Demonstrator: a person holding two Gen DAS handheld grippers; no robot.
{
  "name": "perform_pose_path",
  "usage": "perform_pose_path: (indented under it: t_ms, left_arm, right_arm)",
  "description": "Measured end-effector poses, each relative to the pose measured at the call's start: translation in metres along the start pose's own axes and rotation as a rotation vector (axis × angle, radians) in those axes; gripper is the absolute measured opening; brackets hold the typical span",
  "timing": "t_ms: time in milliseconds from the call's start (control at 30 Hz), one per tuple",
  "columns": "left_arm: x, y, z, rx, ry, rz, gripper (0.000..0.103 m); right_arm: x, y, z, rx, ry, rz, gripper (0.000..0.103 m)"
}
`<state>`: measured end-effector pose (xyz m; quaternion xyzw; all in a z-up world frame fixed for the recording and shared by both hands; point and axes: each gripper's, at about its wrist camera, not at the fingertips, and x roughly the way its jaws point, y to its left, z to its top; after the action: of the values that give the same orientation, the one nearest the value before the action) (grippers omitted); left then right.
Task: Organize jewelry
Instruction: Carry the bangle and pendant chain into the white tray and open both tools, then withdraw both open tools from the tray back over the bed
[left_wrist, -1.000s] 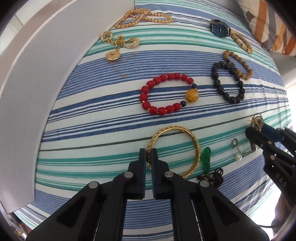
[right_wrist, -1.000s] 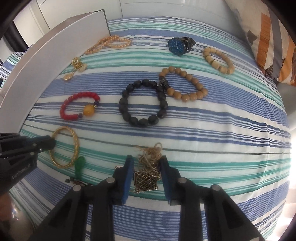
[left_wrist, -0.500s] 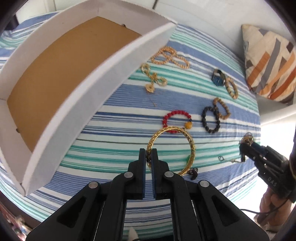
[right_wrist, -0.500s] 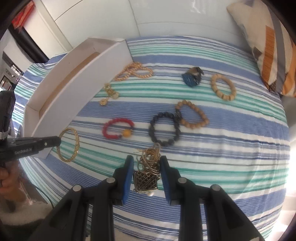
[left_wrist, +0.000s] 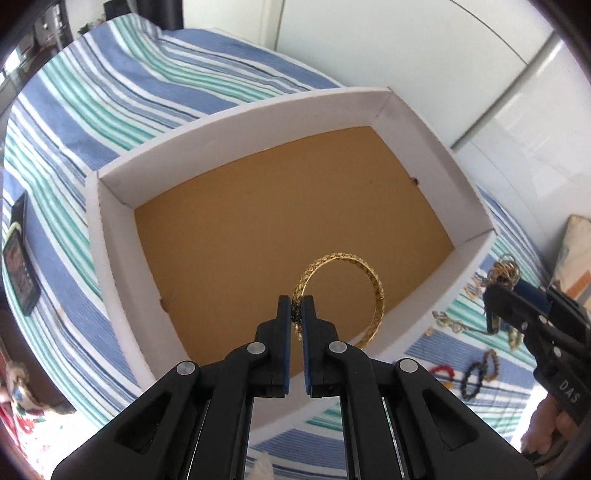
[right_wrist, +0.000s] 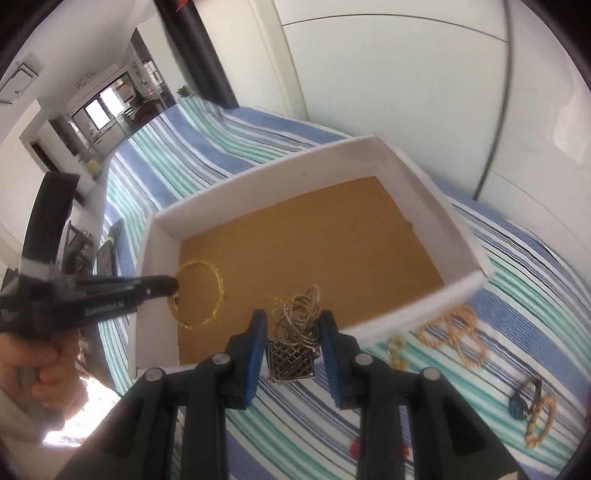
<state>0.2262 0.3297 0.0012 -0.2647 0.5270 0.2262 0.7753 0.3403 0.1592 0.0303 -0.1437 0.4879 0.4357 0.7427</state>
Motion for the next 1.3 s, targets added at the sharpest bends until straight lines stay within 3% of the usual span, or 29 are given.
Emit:
perform_pose_path:
  t_ms: [167,367,433,467,500,567,633,700,767,967,1100,1233,1300]
  left_arm:
    - [0.031,0.025,-0.001,-0.078,0.035,0.030,0.004]
    - [0.061,0.039,-0.011,-0.114,0.055,0.067,0.007]
    - [0.062,0.042,-0.015,-0.106,0.039,0.097,0.021]
    - [0.061,0.042,-0.018,-0.100,0.030,0.112,0.046]
    - [0.058,0.043,-0.020,-0.099,0.014,0.127,0.067]
    - [0.048,0.043,-0.025,-0.102,-0.034,0.143,0.076]
    - [0.037,0.038,-0.030,-0.089,-0.063,0.129,0.077]
    - [0.026,0.029,-0.034,-0.066,-0.097,0.109,0.078]
    - [0.009,0.015,-0.043,-0.025,-0.145,0.094,0.086]
    - [-0.038,-0.044,-0.090,0.209,-0.315,0.006,0.096]
    - [-0.043,-0.083,-0.128,0.377,-0.281,-0.074,0.098]
    - [-0.030,-0.117,-0.161,0.510,-0.118,-0.142,0.098]
    - [-0.028,-0.130,-0.178,0.556,-0.074,-0.150,0.098]
  right_arm:
    - [0.089,0.018,0.038,-0.025,0.149,0.030,0.029]
    - [0.143,0.021,0.035,-0.020,0.212,0.010,0.029]
    - [0.143,0.021,0.032,-0.006,0.209,0.003,0.030]
    - [0.141,0.020,0.032,0.000,0.198,-0.001,0.036]
    - [0.135,0.019,0.031,0.005,0.181,0.001,0.044]
    - [0.115,0.017,0.028,0.014,0.133,-0.014,0.049]
    - [0.093,0.013,0.025,0.006,0.089,-0.031,0.053]
    - [0.069,0.012,0.020,-0.008,0.048,-0.052,0.071]
    - [0.042,0.010,0.011,-0.019,-0.001,-0.077,0.079]
    - [-0.046,-0.003,-0.050,0.024,-0.148,-0.175,0.079]
    - [-0.091,-0.016,-0.101,0.066,-0.165,-0.277,0.079]
    - [-0.119,-0.035,-0.161,0.169,-0.156,-0.372,0.079]
    - [-0.126,-0.043,-0.187,0.218,-0.140,-0.403,0.079]
